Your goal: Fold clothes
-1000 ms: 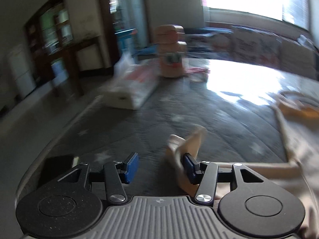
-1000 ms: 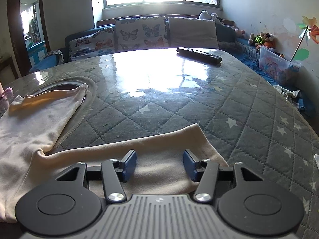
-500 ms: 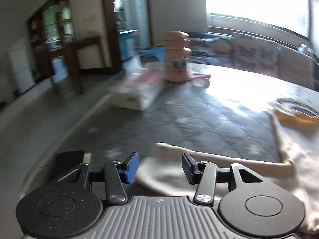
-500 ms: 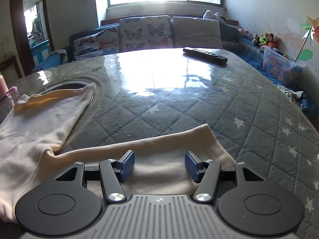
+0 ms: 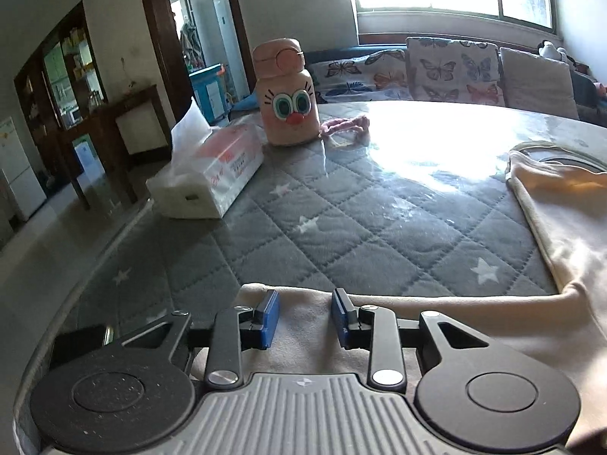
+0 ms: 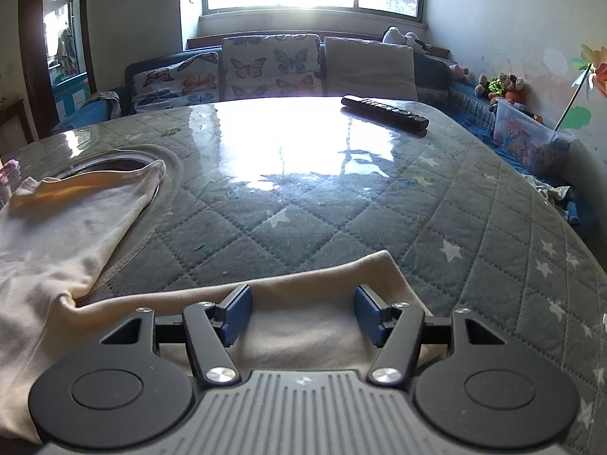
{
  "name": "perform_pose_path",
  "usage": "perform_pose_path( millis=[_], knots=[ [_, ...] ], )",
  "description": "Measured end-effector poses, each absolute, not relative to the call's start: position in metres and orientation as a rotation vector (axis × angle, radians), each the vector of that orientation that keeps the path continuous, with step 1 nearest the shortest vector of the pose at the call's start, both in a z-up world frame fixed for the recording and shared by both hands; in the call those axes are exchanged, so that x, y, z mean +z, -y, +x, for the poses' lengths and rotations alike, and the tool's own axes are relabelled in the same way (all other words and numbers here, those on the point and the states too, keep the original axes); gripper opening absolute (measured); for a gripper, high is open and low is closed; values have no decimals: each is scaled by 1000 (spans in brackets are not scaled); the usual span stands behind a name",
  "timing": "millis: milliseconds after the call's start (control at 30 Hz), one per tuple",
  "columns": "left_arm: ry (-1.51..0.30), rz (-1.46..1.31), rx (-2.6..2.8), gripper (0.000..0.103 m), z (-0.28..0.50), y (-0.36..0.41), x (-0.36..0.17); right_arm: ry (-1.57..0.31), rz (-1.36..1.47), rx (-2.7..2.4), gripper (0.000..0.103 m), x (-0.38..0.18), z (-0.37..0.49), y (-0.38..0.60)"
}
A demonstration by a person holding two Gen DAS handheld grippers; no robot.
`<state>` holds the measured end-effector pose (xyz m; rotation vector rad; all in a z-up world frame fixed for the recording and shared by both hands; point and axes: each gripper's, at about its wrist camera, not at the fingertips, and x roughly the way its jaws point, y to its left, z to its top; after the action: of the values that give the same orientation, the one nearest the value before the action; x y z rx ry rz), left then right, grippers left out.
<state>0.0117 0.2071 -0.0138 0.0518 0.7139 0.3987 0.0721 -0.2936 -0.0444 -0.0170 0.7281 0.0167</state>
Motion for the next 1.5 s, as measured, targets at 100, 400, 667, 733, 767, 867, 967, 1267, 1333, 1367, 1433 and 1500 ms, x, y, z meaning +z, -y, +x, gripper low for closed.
perform_pose_path(
  millis=[100, 400, 667, 733, 767, 867, 967, 1267, 1333, 1367, 1433, 1500],
  knots=[
    [-707, 66, 397, 33, 18, -210, -15, -720, -21, 13, 67, -46, 78, 295],
    [-687, 106, 390, 36, 26, -213, -17, -705, -28, 21, 70, -48, 89, 297],
    [-694, 115, 352, 36, 18, -198, -3, -717, -46, 59, 69, -37, 84, 291],
    [-677, 135, 309, 36, 12, -184, 4, -713, -64, 89, 69, -32, 77, 284],
    [-668, 145, 287, 37, 8, -176, 8, -711, -74, 112, 69, -28, 73, 279],
    [-634, 177, 190, 38, -2, -148, 20, -705, -111, 207, 69, -19, 56, 258],
    [-614, 196, 77, 39, -10, -119, 27, -706, -150, 295, 69, -14, 43, 238],
    [-633, 247, -197, 40, -20, -50, 13, -701, -276, 524, 69, -15, 1, 176],
    [-636, 267, -244, 41, -25, -37, 7, -699, -317, 548, 69, -18, -5, 169],
    [-638, 287, -265, 41, -29, -32, 4, -697, -337, 560, 69, -19, -8, 165],
    [-642, 325, -307, 41, -37, -24, -1, -696, -376, 583, 69, -22, -13, 158],
    [-646, 363, -349, 41, -44, -15, -7, -702, -411, 604, 69, -25, -19, 154]
  ],
)
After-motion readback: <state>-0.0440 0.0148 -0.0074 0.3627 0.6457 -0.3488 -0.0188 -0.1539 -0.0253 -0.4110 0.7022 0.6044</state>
